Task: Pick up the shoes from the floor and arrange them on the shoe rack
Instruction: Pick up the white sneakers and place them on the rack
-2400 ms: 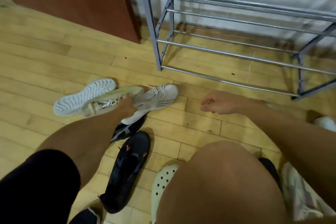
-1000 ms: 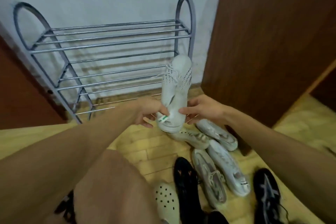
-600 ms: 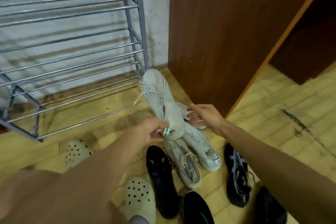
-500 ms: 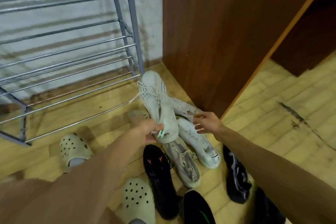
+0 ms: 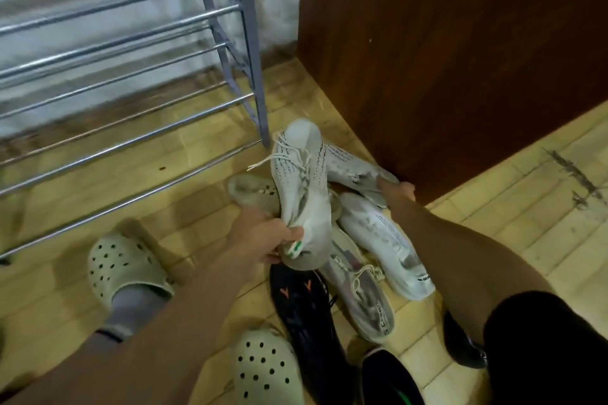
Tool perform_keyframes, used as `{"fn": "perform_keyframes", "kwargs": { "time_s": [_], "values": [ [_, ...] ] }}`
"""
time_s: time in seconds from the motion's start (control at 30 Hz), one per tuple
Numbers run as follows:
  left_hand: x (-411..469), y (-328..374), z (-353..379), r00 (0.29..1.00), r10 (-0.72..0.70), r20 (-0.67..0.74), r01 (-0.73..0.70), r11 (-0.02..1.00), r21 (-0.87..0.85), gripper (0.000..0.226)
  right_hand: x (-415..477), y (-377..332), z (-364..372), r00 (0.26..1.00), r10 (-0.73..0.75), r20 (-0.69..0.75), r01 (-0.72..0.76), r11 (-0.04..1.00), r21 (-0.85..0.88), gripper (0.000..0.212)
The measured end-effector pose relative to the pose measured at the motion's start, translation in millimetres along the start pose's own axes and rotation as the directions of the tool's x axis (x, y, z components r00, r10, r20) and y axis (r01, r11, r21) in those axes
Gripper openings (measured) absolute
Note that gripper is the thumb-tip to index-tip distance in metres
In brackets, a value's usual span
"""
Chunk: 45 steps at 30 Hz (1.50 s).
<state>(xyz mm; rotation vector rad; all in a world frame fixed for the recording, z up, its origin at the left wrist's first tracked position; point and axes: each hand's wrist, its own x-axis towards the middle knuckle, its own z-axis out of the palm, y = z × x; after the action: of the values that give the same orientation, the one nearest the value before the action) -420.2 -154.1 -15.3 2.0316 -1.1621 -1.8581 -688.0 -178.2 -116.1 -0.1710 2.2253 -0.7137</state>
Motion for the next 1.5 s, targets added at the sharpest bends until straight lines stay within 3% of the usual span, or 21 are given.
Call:
{"fn": "perform_keyframes", "kwargs": {
  "time_s": [0.1, 0.23, 0.33, 0.4, 0.5, 0.73, 0.93, 1.07, 1.17, 1.23, 1.4, 1.5],
  "values": [
    [7.3, -1.9, -5.6, 1.0, -0.022, 0.018, 0.022, 0.999, -0.026, 0.015, 3.2, 0.0, 2.8, 0.998, 0.026, -0.065, -0.033, 0.993, -0.113, 0.093],
    [10.5, -4.2, -7.1, 0.998, -0.057, 0.015, 0.057, 0.998, -0.025, 0.015, 9.4, 1.7, -12.0, 0.997, -0.008, 0.073, 0.018, 0.991, -0.13, 0.085],
    [3.0, -5.6, -6.0, 0.997, -0.082, -0.001, 0.082, 0.996, -0.028, 0.016, -1.0, -6.3, -27.6, 0.996, -0.032, 0.087, 0.042, 0.993, -0.114, 0.057],
    [-3.6, -8.4, -4.8, 0.996, -0.094, -0.006, 0.093, 0.995, -0.036, 0.023, -15.3, -13.0, -37.1, 0.99, -0.104, 0.097, 0.127, 0.955, -0.27, 0.042],
    [-17.2, -10.3, -1.3, 0.994, -0.11, -0.027, 0.108, 0.992, -0.064, 0.028, -44.5, -17.7, -49.6, 0.973, -0.18, 0.142, 0.223, 0.89, -0.398, 0.042],
    [-50.3, -14.8, 9.3, 0.988, -0.138, -0.071, 0.117, 0.963, -0.242, 0.03, -78.3, -6.2, -65.2, 0.965, -0.132, 0.226, 0.171, 0.971, -0.164, 0.048],
    [-55.8, -15.1, -11.7, 0.977, -0.179, -0.118, 0.132, 0.935, -0.329, 0.043, -106.8, -15.0, -47.5, 0.905, -0.207, 0.372, 0.172, 0.977, 0.127, 0.052],
    [-36.9, -5.1, -33.0, 0.96, -0.214, -0.181, 0.131, 0.913, -0.385, 0.041, -121.8, -31.3, -6.8, 0.852, -0.183, 0.491, 0.135, 0.982, 0.132, 0.031],
    [-9.7, 0.6, -53.4, 0.94, -0.256, -0.227, 0.147, 0.901, -0.408, 0.042, -121.2, -38.5, 33.4, 0.822, -0.141, 0.551, 0.099, 0.989, 0.105, 0.039],
    [12.1, 3.4, -70.1, 0.925, -0.26, -0.278, 0.117, 0.889, -0.444, 0.041, -118.4, -45.9, 61.6, 0.815, -0.136, 0.563, 0.081, 0.989, 0.121, 0.027],
    [69.3, 8.8, -114.6, 0.894, -0.239, -0.378, -0.006, 0.839, -0.544, 0.04, -115.4, -71.3, 131.7, 0.831, -0.16, 0.533, 0.031, 0.969, 0.244, 0.026],
    [102.5, 12.9, -137.1, 0.895, -0.171, -0.412, -0.073, 0.856, -0.512, 0.043, -111.7, -81.9, 177.9, 0.788, -0.099, 0.608, -0.064, 0.969, 0.24, 0.022]
  ]
}}
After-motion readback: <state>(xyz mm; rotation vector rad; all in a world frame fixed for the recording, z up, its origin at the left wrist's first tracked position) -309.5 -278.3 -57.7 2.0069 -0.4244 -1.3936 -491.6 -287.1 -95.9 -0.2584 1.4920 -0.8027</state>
